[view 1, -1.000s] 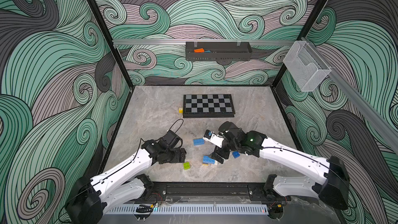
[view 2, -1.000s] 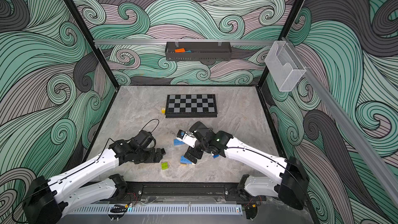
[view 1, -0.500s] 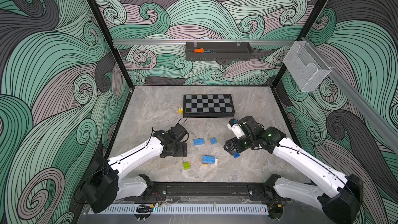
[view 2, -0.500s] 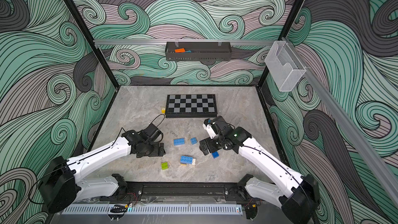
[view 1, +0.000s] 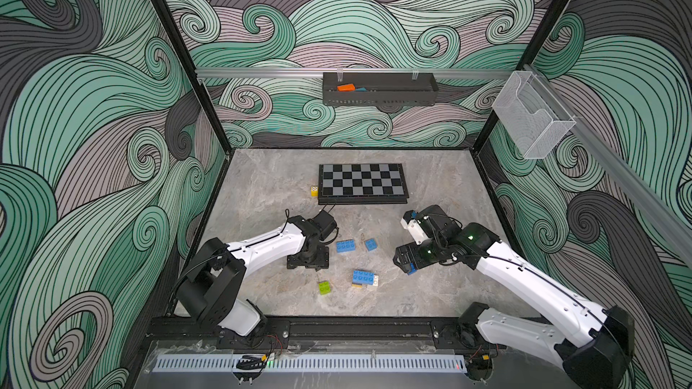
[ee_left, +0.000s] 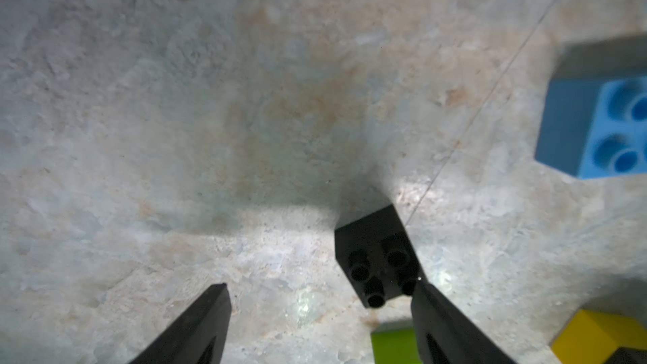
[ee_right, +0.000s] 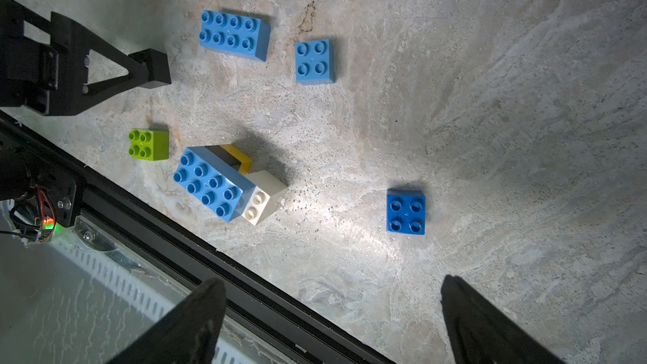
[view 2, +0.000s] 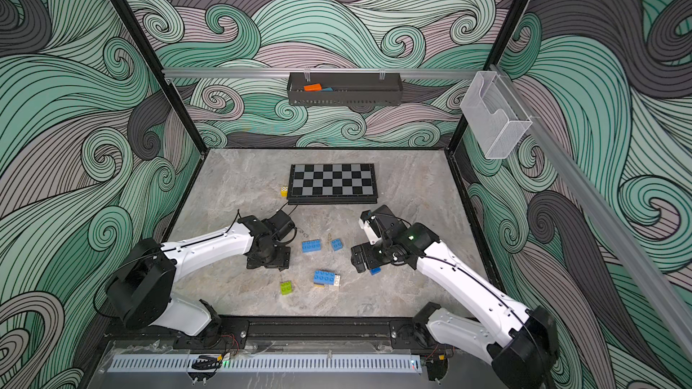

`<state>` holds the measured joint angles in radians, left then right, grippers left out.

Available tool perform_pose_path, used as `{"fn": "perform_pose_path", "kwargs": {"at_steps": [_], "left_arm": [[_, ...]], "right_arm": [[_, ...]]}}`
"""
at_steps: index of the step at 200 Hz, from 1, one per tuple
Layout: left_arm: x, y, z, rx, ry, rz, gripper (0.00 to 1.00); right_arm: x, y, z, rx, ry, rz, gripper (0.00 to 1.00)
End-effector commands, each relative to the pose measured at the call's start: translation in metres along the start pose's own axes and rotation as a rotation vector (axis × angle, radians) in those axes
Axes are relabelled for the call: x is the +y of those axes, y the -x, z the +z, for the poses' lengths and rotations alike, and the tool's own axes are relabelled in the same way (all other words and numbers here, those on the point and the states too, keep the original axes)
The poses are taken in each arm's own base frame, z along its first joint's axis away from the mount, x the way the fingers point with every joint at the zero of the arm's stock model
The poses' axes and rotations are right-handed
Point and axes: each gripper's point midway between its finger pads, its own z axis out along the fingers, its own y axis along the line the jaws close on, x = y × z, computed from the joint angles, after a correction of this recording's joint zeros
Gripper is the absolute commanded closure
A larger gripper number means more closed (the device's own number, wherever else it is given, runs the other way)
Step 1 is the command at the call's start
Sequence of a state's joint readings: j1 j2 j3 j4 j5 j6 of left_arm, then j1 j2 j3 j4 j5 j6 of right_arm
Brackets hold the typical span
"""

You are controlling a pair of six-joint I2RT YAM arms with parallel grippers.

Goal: Assemble a giraffe with lego
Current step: Pick up the lego brick from the center of the board.

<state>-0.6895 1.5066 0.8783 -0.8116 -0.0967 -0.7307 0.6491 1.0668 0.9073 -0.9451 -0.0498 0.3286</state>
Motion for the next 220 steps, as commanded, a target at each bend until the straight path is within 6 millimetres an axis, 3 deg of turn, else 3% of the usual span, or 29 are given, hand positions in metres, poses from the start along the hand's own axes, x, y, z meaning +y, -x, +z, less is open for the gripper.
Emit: {"fn": "perform_pose_path", "kwargs": {"at_steps": [1, 66, 129, 166, 220], "left_arm": [[-0.011, 0.011, 0.000, -0.019, -0.022, -0.058, 0.19], [-0.032, 0.011, 0.005, -0.021, -0.024, -0.127, 0.26], [-0.050, 0.020, -0.014, -0.057, -0.045, -0.162, 0.28], [-0.062, 0.023, -0.012, -0.041, -0.049, -0.162, 0.29], [-0.059, 0.016, -0.004, -0.007, 0.032, -0.170, 0.38]], "right_arm": [[-0.005, -0.004, -0.004, 0.008, -0.022, -0.009, 0.01], [0.001, 0.008, -0.009, -0.048, 0.007, -0.061, 0.01], [0.038, 0.001, -0.020, -0.142, 0.224, -0.186, 0.01], [0.056, -0.007, -0.020, -0.156, 0.253, -0.279, 0.01], [0.049, -0.008, -0.020, -0.160, 0.212, -0.269, 0.01]]}}
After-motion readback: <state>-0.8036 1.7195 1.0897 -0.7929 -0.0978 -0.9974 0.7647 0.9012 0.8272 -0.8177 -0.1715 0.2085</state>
